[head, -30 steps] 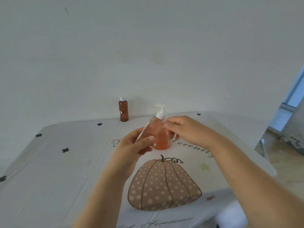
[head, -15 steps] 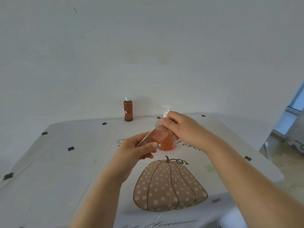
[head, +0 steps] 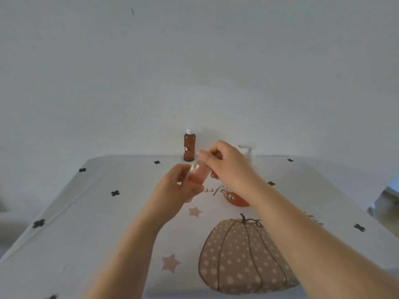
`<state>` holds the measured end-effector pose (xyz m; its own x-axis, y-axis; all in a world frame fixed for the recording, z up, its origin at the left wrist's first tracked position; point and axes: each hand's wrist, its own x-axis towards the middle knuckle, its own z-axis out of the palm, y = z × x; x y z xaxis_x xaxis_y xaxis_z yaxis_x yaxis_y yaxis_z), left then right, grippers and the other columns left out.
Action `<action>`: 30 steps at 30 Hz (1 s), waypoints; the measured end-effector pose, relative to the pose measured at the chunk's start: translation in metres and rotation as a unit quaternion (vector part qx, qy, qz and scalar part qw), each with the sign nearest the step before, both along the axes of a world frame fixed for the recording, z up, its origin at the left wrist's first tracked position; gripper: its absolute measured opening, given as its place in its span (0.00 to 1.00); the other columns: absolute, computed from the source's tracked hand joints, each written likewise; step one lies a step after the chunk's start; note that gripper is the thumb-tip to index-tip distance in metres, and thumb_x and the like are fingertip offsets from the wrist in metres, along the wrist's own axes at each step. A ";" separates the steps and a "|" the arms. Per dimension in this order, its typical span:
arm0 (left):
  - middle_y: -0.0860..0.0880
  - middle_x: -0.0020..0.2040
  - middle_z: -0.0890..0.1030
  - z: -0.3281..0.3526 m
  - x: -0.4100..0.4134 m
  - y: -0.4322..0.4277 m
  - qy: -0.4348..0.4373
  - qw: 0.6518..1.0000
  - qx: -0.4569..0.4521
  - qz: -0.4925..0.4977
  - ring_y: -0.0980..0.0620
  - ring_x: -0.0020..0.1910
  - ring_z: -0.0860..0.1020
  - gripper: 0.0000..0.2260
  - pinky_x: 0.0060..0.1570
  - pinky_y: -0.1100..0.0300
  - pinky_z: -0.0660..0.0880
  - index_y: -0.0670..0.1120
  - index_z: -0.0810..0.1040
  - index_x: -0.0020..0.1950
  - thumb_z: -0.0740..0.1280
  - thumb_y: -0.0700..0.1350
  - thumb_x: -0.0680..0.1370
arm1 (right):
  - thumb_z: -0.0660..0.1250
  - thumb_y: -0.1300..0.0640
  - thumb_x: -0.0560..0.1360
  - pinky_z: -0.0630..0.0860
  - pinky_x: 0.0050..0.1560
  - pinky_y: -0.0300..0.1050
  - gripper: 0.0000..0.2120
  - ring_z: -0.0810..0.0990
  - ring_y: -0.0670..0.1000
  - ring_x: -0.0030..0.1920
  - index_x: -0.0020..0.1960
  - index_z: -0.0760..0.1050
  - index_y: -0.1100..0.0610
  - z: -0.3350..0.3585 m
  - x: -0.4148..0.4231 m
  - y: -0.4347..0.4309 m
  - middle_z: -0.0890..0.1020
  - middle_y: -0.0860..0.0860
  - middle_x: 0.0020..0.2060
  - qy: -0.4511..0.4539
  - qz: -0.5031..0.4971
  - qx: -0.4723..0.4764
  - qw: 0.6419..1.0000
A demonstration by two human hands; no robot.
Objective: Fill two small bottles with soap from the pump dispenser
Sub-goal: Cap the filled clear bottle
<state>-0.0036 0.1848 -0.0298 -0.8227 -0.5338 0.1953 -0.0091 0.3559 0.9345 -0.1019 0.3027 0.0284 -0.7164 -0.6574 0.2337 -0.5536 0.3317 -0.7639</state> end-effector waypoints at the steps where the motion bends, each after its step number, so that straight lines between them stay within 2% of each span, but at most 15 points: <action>1: 0.52 0.48 0.84 0.000 -0.001 -0.007 0.005 1.000 0.002 0.009 0.51 0.41 0.83 0.11 0.46 0.60 0.79 0.52 0.77 0.55 0.72 0.43 0.75 | 0.62 0.41 0.82 0.80 0.49 0.52 0.14 0.82 0.50 0.39 0.46 0.73 0.50 0.001 0.000 -0.009 0.81 0.48 0.39 -0.002 0.005 -0.012 1.000; 3: 0.52 0.49 0.83 0.001 -0.003 -0.023 0.018 0.999 0.005 0.026 0.57 0.39 0.82 0.09 0.38 0.70 0.75 0.52 0.77 0.56 0.71 0.45 0.77 | 0.59 0.45 0.84 0.80 0.49 0.54 0.13 0.81 0.50 0.37 0.44 0.72 0.50 0.001 -0.006 -0.029 0.80 0.48 0.37 -0.018 0.000 -0.047 0.999; 6: 0.53 0.49 0.82 0.004 -0.010 -0.046 0.030 0.998 -0.002 0.046 0.57 0.45 0.81 0.09 0.35 0.74 0.73 0.54 0.77 0.55 0.71 0.44 0.77 | 0.57 0.50 0.85 0.77 0.44 0.47 0.08 0.81 0.51 0.43 0.50 0.72 0.49 -0.007 -0.024 -0.058 0.81 0.49 0.44 -0.024 -0.048 -0.068 0.996; 9: 0.55 0.49 0.80 0.001 -0.024 -0.070 0.036 0.997 0.010 0.066 0.58 0.49 0.78 0.12 0.39 0.68 0.74 0.55 0.76 0.56 0.71 0.41 0.76 | 0.59 0.55 0.84 0.71 0.40 0.44 0.08 0.79 0.51 0.48 0.61 0.72 0.53 -0.020 -0.045 -0.082 0.79 0.48 0.51 -0.038 -0.094 -0.051 0.994; 12: 0.53 0.50 0.80 -0.004 -0.042 -0.093 0.029 0.994 0.040 0.097 0.56 0.50 0.78 0.12 0.44 0.62 0.73 0.51 0.76 0.59 0.70 0.44 0.77 | 0.61 0.57 0.83 0.72 0.48 0.46 0.15 0.79 0.54 0.53 0.69 0.69 0.56 -0.033 -0.062 -0.105 0.79 0.52 0.60 -0.059 -0.120 -0.016 0.991; 15: 0.54 0.48 0.80 -0.011 -0.060 -0.113 0.020 0.991 0.041 0.128 0.57 0.46 0.77 0.09 0.42 0.62 0.72 0.49 0.75 0.58 0.68 0.45 0.78 | 0.61 0.57 0.83 0.71 0.49 0.46 0.17 0.79 0.55 0.55 0.72 0.67 0.57 -0.045 -0.075 -0.126 0.79 0.55 0.62 -0.081 -0.126 -0.001 0.989; 19: 0.54 0.48 0.79 -0.019 -0.081 -0.135 -0.018 0.990 0.008 0.143 0.54 0.47 0.78 0.07 0.49 0.55 0.75 0.51 0.74 0.57 0.66 0.50 0.80 | 0.63 0.56 0.83 0.69 0.49 0.45 0.19 0.76 0.55 0.52 0.72 0.66 0.58 -0.057 -0.089 -0.143 0.79 0.56 0.62 -0.090 -0.131 0.004 0.987; 23: 0.51 0.54 0.79 -0.022 -0.096 -0.150 -0.034 0.990 -0.002 0.135 0.50 0.52 0.79 0.13 0.54 0.52 0.76 0.48 0.74 0.63 0.65 0.51 0.80 | 0.65 0.58 0.82 0.70 0.52 0.46 0.28 0.77 0.58 0.64 0.78 0.59 0.57 -0.065 -0.103 -0.151 0.74 0.56 0.69 -0.113 -0.142 0.004 0.983; 25: 0.50 0.54 0.79 -0.024 -0.101 -0.156 -0.034 0.990 -0.001 0.138 0.51 0.51 0.79 0.14 0.54 0.51 0.77 0.48 0.73 0.63 0.66 0.51 0.80 | 0.66 0.58 0.81 0.71 0.52 0.46 0.26 0.78 0.57 0.61 0.76 0.61 0.56 -0.070 -0.107 -0.155 0.75 0.56 0.68 -0.118 -0.141 0.008 0.983; 28: 0.50 0.54 0.79 -0.027 -0.107 -0.160 -0.029 0.989 0.014 0.146 0.56 0.47 0.78 0.12 0.52 0.52 0.77 0.47 0.71 0.60 0.65 0.50 0.81 | 0.65 0.57 0.81 0.72 0.49 0.46 0.18 0.77 0.54 0.51 0.69 0.66 0.56 -0.076 -0.110 -0.158 0.79 0.55 0.61 -0.113 -0.136 0.013 0.984; 30: 0.49 0.55 0.79 -0.029 -0.110 -0.162 -0.029 0.988 0.011 0.149 0.53 0.48 0.79 0.14 0.54 0.50 0.78 0.45 0.71 0.62 0.65 0.51 0.81 | 0.66 0.56 0.81 0.71 0.46 0.44 0.17 0.76 0.53 0.49 0.68 0.68 0.57 -0.078 -0.112 -0.160 0.79 0.55 0.61 -0.109 -0.133 0.011 0.985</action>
